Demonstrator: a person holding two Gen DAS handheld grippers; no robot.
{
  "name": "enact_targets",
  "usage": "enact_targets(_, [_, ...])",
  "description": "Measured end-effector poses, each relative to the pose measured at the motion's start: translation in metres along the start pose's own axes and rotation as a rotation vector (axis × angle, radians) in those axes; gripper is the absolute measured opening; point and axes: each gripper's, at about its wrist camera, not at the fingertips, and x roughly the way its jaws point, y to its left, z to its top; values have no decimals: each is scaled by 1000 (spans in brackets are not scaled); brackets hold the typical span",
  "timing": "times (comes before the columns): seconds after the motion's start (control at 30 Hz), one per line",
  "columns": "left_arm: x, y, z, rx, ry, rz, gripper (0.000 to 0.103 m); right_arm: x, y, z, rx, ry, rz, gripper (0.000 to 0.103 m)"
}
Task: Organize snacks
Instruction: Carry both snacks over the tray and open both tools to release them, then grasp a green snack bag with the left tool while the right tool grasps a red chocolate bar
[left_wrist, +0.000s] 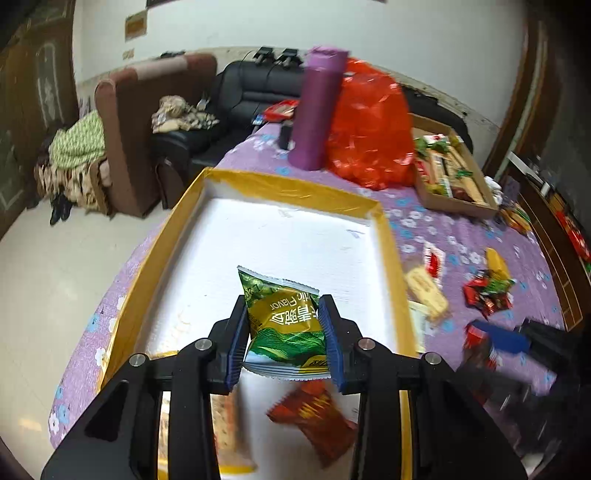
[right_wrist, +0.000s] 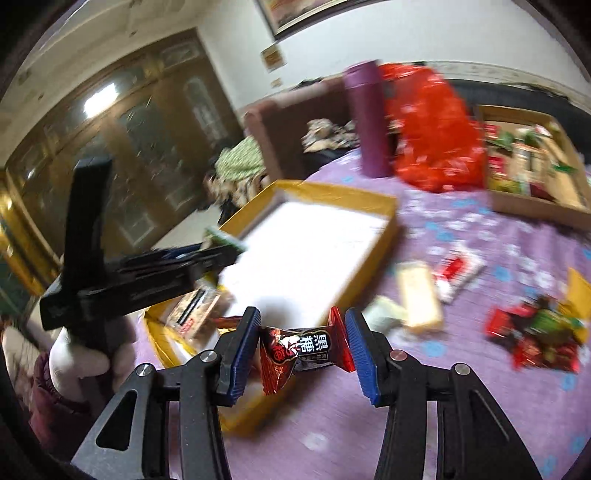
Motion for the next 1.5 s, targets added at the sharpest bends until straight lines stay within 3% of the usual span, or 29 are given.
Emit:
enact_targets(0.3, [26,31,-6,-105,70,-40,35,70,35,3,-74,100,-7,49])
enact_targets(0.37, [26,39,-7,-144,81,-57,43,75,34,2,-75,104,-9,51])
enact_targets(0.63, [-2,41,-7,-212,35,-89,45,56,24,8,-28,52,15,56])
enact_targets(0.7, [-14,34,-8,-210,14,-100,50,42,18,10,-11,24,7,56])
enact_targets(0.9, [-41,-1,-14,-177,-10,-181,61,-11,-27,13,77,-65,-49,57])
enact_targets(1.07, [-57,-37,-26,-146,-11,-268,68,-75,-95,-1,171,-144,-182,60])
enact_targets(1.23, [-56,-80,-41,-75,18,-333,70,-140,-182,-31,344,-190,-327,64])
enact_targets(1.4, [-36,-118,-53,-21,90,-359,70,-148,-232,-53,462,-168,-337,64])
enact_targets(1.5, [-33,-130,-59,2,112,-354,70,-134,-236,-56,480,-156,-297,64])
